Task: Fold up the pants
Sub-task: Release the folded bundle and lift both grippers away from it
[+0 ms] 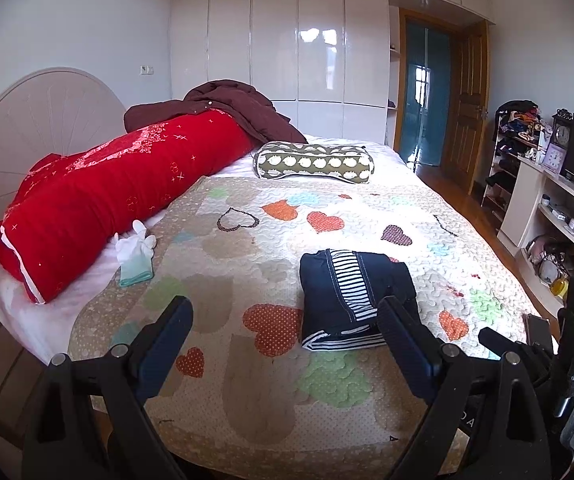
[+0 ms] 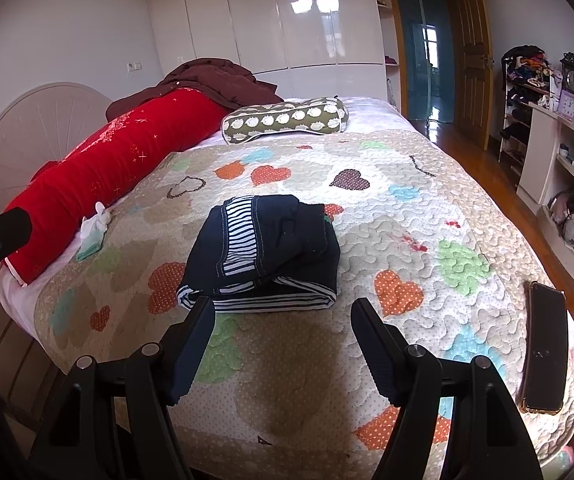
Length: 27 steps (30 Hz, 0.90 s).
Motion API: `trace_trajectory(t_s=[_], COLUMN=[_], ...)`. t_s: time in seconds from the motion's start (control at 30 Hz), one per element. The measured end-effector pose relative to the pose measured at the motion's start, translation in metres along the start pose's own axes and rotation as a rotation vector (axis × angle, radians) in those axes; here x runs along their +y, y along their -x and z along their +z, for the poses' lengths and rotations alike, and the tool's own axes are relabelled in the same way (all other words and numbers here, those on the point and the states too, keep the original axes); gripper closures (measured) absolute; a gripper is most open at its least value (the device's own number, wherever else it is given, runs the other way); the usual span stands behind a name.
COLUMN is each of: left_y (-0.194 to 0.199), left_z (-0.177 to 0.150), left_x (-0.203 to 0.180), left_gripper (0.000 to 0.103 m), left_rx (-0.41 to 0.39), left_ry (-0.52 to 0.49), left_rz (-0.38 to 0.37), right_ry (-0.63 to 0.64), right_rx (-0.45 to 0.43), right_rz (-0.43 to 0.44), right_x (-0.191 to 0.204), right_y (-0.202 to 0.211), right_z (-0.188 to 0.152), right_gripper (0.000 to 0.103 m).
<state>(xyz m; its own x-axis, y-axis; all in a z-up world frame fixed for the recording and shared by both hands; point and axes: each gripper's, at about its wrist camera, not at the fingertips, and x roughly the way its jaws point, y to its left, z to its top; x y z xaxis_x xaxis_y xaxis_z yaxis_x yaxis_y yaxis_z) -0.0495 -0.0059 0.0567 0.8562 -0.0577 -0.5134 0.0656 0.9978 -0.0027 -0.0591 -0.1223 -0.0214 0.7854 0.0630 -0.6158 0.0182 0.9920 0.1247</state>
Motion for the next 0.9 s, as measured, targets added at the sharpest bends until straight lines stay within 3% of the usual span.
trace_trajectory(t_s=[0.9], left_y=[-0.0053], left_z=[-0.0042], left_x=[0.0016], left_gripper=[0.01], left_rx=[0.015], left_ry=[0.004], left_rz=[0.008], right_ry=[0.015], right_rx=[0.013], right_rz=[-0.003], right_x=[0.0007], right_y=[-0.0055], right_z=[-0.0029], right_gripper=[0.027])
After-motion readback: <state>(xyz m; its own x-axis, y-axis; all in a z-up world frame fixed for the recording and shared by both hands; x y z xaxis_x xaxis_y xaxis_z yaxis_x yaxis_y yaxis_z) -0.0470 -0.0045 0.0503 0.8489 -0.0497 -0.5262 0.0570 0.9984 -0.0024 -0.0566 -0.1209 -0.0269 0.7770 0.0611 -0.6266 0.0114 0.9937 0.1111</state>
